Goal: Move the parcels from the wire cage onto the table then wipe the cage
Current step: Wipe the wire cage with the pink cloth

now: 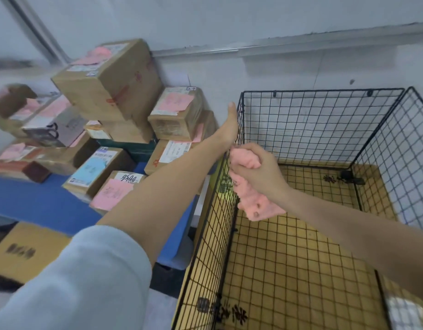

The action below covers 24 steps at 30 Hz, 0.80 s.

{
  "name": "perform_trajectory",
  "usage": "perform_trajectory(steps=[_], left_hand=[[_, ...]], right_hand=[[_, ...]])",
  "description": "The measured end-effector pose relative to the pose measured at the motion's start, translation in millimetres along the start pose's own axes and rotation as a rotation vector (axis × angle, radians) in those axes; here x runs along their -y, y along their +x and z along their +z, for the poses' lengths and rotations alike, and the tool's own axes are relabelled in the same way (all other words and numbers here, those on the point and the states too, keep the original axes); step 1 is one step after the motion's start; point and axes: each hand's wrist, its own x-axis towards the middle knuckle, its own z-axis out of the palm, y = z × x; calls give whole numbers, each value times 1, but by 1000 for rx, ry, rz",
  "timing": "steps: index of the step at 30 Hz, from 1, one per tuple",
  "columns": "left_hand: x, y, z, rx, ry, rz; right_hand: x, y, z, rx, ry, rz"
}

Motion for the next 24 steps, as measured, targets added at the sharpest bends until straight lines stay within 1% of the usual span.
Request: perform_trajectory(steps=[2,6,16,21,24], left_hand=[[0,-5,0,2,26,21],[-5,-17,3,39,72,57],[-4,-23,2,14,111,4],[-3,-31,-1,38,124,6],[-4,-35,-1,48,163,1]], right_hand=[[1,-18,4,20,-7,30],[7,-44,10,65,7,19],[17,-74,13,120,21,-45],[31,-103,18,230,30,-62],[39,-124,17,373,8,-35]])
